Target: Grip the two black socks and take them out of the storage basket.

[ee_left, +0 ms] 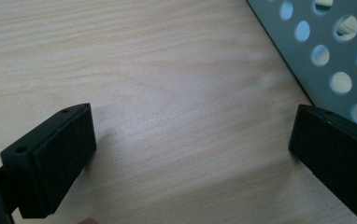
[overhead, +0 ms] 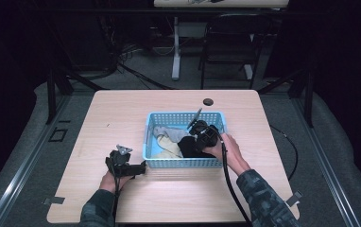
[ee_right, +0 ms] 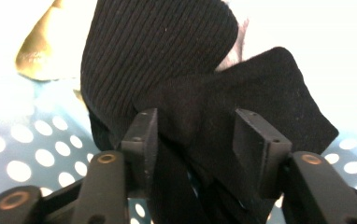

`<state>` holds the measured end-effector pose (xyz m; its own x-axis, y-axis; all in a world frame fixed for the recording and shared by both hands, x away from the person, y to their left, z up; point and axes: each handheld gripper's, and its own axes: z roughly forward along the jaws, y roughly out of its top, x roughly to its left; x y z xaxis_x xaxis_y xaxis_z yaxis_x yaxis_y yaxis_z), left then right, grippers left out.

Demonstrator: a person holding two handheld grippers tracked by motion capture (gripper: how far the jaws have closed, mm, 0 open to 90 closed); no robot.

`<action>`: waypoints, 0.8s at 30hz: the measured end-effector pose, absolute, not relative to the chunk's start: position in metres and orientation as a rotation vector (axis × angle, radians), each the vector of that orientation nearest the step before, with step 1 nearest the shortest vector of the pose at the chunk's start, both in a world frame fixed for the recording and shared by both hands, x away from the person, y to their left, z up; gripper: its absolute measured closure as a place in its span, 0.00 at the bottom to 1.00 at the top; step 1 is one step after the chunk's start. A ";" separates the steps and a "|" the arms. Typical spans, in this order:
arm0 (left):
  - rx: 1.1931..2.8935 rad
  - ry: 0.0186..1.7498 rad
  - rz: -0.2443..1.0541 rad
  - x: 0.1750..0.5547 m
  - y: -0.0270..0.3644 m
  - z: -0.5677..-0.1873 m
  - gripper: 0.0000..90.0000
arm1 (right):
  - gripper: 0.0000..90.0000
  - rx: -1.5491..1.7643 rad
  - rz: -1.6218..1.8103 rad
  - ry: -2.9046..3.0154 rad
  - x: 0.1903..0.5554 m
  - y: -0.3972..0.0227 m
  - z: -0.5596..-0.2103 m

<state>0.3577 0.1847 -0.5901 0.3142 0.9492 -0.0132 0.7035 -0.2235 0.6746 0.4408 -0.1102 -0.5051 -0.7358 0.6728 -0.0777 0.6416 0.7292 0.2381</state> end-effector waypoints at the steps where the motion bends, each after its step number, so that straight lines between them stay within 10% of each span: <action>1: 2.005 1.456 0.550 0.358 0.185 -0.590 0.01 | 0.63 1.063 0.303 2.766 0.441 -0.109 -0.507; 8: 2.005 1.456 0.551 0.358 0.185 -0.590 0.01 | 0.92 1.111 0.278 2.760 0.446 -0.113 -0.506; 24: 2.004 1.456 0.550 0.358 0.185 -0.590 0.01 | 0.96 1.172 0.496 2.664 0.441 -0.138 -0.463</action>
